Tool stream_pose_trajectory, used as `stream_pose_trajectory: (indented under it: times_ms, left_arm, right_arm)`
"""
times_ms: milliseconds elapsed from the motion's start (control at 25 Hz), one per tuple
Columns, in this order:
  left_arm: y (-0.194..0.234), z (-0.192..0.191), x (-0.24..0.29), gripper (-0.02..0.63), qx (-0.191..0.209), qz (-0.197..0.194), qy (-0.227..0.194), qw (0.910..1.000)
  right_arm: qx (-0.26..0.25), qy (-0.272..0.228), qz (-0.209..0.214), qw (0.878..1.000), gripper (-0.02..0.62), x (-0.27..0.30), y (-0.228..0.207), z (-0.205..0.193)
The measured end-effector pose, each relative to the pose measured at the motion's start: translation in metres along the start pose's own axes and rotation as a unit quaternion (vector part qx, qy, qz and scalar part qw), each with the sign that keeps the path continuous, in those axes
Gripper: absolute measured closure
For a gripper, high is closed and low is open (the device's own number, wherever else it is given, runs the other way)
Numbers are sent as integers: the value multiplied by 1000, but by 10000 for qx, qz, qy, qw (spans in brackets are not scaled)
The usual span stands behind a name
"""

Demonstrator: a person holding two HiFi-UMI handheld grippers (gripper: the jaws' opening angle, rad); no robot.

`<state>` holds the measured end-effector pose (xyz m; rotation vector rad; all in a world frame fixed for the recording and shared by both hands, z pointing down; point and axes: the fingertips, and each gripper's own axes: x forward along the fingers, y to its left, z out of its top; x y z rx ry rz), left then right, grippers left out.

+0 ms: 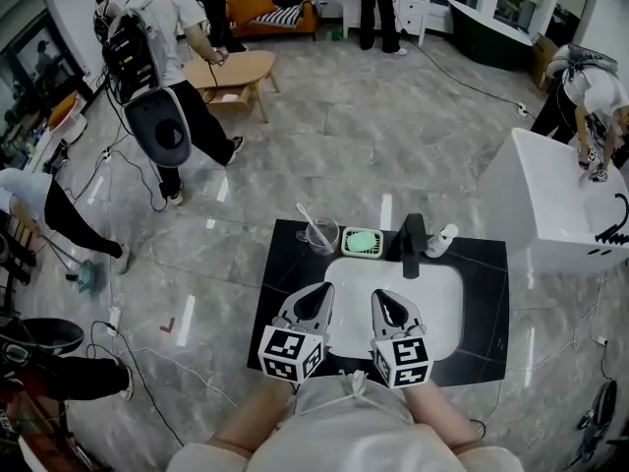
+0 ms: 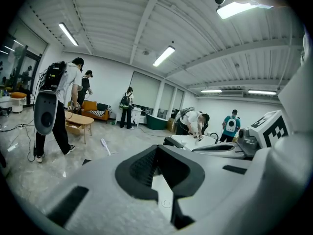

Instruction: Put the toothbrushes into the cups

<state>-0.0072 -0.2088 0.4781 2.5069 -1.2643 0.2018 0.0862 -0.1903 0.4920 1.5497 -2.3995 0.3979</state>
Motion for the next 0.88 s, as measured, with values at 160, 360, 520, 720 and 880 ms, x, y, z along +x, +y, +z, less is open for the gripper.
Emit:
stream_pose_trajectory:
  times_ms: [160, 360, 520, 720, 880]
  left_arm:
    - [-2, -1, 1, 588, 56, -9, 36, 10000]
    - [2, -3, -1, 588, 8, 35, 89, 10000]
    - [9, -1, -3, 588, -41, 126, 68, 9999]
    - [12, 2, -2, 588, -38, 126, 107, 9999]
    - [14, 2, 0, 587, -28, 79, 150, 9999]
  right_arm:
    - [-1, 15, 5, 10000, 571, -1, -2, -4]
    - [13, 13, 59, 10000, 571, 0, 2, -3]
    - [1, 27, 105, 9999, 571, 0, 4, -1]
    - [-46, 52, 141, 9999, 571, 3, 7, 4]
    - [-50, 77, 176, 9998, 571, 7, 11, 8]
